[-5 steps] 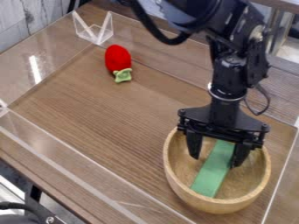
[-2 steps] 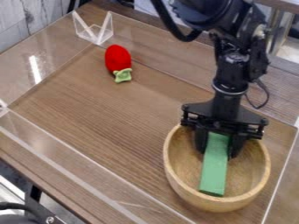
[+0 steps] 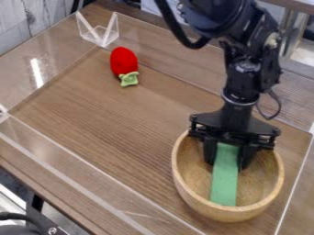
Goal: Remove the green stick from the brown bowl and put it on the table
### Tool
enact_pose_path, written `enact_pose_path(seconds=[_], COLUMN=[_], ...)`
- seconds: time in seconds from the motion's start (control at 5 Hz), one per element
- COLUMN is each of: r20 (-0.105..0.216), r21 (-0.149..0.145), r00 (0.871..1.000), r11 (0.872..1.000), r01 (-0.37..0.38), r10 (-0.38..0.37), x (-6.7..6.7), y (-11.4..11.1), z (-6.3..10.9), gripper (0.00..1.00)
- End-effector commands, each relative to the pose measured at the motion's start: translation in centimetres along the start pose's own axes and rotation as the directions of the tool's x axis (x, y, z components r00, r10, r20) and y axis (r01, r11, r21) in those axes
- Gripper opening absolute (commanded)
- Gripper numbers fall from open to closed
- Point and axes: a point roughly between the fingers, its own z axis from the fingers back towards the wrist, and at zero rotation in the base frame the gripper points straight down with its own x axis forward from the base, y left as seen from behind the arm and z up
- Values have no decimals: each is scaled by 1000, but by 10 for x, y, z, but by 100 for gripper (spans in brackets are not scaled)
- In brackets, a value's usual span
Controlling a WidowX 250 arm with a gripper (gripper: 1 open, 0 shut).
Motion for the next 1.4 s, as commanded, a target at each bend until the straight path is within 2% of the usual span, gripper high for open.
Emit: enact_pose_path(seconds=[0.0,0.2,0.6,1.0,1.2], r20=[24,23,16,4,-1], r21=[-7,-1,7,14,16], r00=[1000,999,1000,999,999], r11=[1000,1000,1000,998,999], r01=[-6,-25,-19,53,46], r10=[7,25,19,-53,-46], x=[-1,-2,-3,-12,-13], y=[-9,-13,-14,-1,6], z=[10,13,4,30,45], gripper=[0,0,0,0,0])
